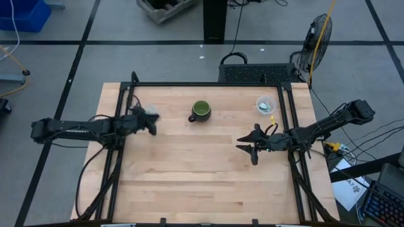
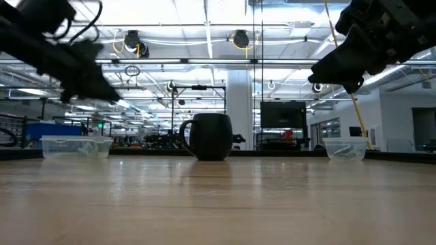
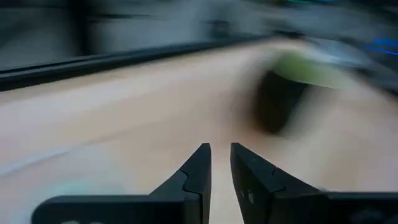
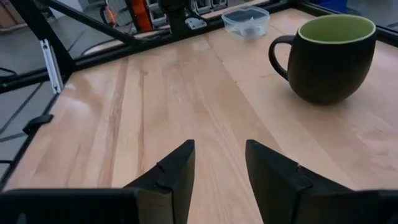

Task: Pick and place items into bin
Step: Return to Home Position

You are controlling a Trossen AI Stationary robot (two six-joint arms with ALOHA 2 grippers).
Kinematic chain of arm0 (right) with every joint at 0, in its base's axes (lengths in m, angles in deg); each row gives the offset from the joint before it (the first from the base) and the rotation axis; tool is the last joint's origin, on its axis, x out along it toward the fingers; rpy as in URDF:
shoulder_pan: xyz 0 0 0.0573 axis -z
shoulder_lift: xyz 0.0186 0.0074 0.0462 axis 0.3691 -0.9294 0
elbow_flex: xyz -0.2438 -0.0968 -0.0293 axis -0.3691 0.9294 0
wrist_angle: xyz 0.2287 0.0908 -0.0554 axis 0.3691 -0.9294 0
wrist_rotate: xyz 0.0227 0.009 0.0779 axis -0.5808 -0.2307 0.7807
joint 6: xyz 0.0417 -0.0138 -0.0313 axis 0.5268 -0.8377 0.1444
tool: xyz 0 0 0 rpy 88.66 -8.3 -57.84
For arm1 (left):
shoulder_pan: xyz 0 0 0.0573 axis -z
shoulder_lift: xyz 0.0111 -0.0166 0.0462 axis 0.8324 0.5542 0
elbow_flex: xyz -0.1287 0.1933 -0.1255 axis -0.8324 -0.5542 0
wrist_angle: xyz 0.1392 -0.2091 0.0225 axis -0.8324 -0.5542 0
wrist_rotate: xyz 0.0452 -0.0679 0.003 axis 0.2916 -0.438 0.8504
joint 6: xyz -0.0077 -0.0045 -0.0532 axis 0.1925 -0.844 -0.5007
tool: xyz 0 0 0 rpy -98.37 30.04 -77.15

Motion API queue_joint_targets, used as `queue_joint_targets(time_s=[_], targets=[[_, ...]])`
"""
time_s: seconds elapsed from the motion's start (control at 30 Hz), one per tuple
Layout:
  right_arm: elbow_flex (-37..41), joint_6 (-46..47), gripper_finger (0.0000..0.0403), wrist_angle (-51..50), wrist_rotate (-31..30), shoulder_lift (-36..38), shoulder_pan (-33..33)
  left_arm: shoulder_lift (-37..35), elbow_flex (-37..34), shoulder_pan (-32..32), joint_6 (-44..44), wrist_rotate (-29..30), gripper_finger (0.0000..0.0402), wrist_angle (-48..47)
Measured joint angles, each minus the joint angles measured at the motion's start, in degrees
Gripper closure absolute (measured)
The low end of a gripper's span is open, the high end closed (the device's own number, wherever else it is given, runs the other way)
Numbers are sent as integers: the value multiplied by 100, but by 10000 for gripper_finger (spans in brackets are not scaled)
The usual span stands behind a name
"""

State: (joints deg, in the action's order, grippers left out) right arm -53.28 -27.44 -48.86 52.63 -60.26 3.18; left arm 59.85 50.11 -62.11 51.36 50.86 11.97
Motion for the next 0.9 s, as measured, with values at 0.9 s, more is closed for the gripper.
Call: queue_joint_targets(time_s=[0.9], targets=[[1438,-1397,268,501,1377,3630,-597,-1840,11,2509,2930,-3749,344,1402]])
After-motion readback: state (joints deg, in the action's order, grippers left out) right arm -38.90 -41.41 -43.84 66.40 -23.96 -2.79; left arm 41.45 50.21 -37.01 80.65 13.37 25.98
